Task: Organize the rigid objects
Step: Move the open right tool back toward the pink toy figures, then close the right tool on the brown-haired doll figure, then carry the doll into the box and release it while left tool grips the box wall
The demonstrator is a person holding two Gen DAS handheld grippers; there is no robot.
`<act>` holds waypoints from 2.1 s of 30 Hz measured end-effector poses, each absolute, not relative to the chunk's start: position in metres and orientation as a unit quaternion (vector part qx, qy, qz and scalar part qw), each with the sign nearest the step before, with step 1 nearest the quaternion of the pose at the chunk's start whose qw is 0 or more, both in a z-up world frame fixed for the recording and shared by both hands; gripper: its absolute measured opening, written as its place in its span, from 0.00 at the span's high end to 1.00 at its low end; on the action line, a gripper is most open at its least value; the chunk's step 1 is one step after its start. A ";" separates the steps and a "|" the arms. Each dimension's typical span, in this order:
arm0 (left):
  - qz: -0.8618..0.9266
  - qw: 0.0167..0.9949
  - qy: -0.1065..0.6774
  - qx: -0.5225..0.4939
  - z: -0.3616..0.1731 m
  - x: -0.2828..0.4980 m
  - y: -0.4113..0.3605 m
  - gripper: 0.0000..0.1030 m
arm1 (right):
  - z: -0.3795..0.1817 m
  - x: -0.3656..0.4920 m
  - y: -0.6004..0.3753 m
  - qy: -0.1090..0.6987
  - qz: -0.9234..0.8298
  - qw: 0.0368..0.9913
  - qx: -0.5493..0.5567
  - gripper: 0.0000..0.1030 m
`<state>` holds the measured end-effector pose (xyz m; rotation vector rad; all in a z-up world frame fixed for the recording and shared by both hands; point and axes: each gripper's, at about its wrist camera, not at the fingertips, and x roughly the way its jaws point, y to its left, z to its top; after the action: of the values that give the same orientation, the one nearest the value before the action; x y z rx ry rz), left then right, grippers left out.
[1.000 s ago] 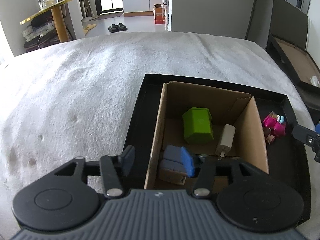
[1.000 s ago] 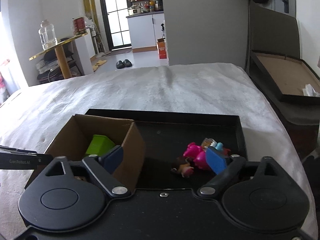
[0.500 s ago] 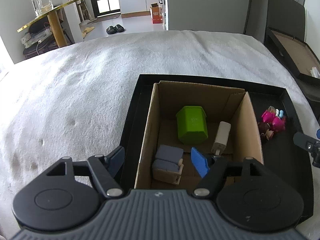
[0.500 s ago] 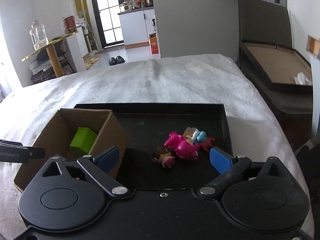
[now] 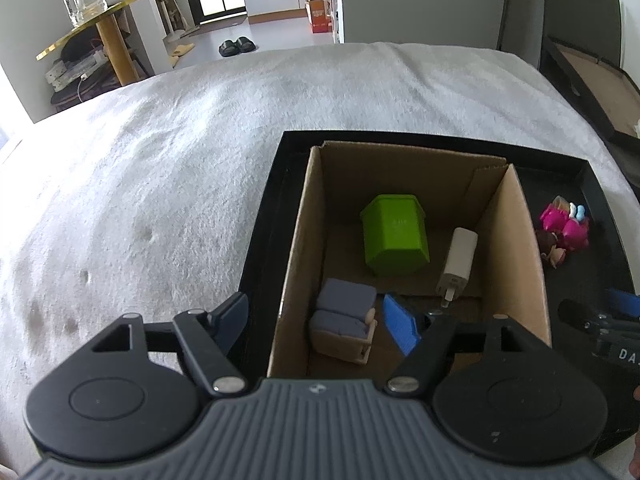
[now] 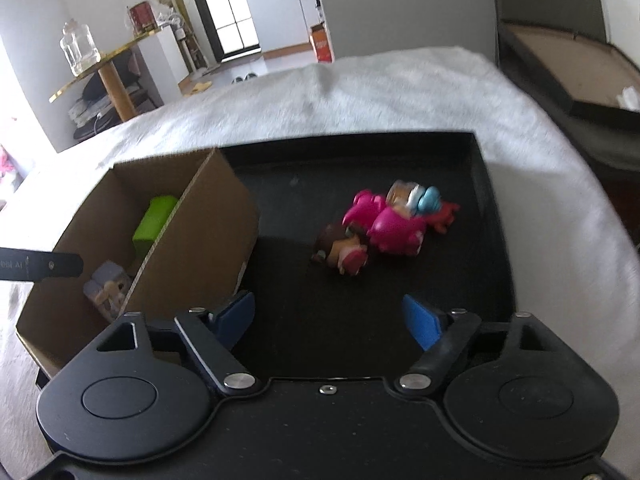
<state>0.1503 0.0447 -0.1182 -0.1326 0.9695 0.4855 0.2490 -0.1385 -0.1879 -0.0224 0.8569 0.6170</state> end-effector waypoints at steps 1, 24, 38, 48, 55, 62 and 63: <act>0.231 0.854 0.462 -0.063 -0.119 0.151 0.045 0.29 | -0.190 0.249 -0.139 0.411 0.294 0.863 -0.010 0.26; 0.241 0.839 0.483 -0.060 -0.132 0.161 0.054 0.28 | -0.210 0.290 -0.116 0.409 0.279 0.869 -0.009 0.41; 0.254 0.831 0.492 -0.046 -0.138 0.165 0.049 0.28 | -0.209 0.286 -0.115 0.413 0.271 0.869 -0.023 0.59; 0.256 0.834 0.486 -0.047 -0.134 0.162 0.045 0.28 | -0.194 0.279 -0.118 0.402 0.279 0.872 -0.021 0.59; 0.252 0.838 0.480 -0.058 -0.132 0.157 0.050 0.28 | -0.182 0.276 -0.114 0.388 0.288 0.875 -0.028 0.59; 0.247 0.843 0.473 -0.069 -0.131 0.152 0.056 0.28 | -0.172 0.271 -0.107 0.375 0.287 0.880 -0.041 0.59; 0.246 0.843 0.472 -0.071 -0.130 0.151 0.057 0.28 | -0.171 0.271 -0.106 0.373 0.287 0.881 -0.042 0.59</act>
<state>0.1514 0.0568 -0.1305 -0.1502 0.9968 0.5197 0.2707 -0.1057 -0.1707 -0.0881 0.7776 0.5970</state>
